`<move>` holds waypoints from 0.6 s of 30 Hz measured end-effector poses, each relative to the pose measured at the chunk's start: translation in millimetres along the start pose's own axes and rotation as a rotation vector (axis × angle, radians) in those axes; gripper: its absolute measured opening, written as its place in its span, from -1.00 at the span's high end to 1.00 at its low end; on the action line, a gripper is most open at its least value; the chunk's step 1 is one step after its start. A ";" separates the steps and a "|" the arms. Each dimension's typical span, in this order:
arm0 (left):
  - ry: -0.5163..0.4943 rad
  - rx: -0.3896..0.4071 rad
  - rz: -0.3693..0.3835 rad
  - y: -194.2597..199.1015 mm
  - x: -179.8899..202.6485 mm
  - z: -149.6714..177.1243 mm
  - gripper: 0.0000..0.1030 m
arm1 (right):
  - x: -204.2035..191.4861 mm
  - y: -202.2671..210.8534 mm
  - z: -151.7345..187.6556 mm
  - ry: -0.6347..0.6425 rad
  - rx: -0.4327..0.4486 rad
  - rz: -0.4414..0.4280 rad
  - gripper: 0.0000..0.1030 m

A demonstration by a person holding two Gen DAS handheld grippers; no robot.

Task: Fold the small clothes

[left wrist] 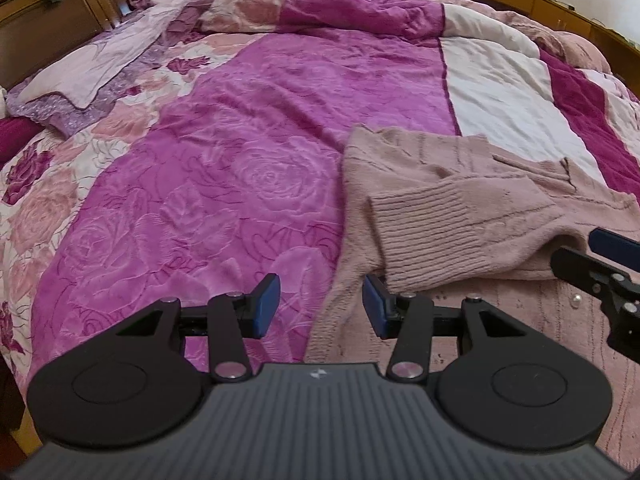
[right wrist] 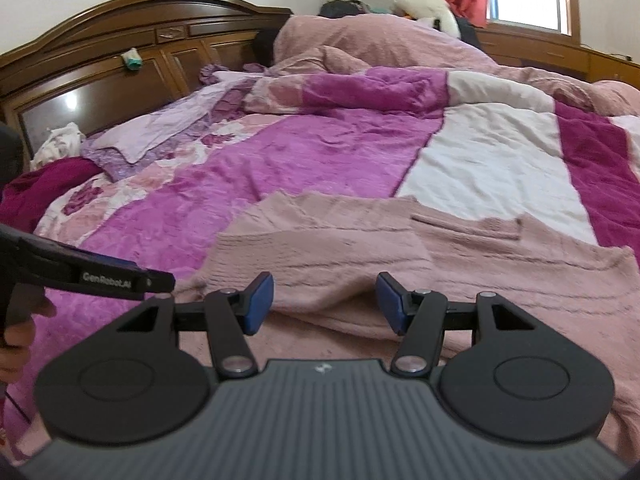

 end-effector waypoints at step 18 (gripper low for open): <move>0.086 -0.031 -0.047 -7.0 -41.2 17.4 -0.04 | -77.6 -61.5 30.5 0.266 -0.128 -0.132 -0.15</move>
Point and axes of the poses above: each gripper's, at about its wrist camera, not at the fingertips, and y roughly against the way its jaws point, x to its right, z to its underside, the point moved 7 cm from there along -y, roughly the way its jaws point, and after that the axes turned 9 degrees about -y, right-handed, at the moved point
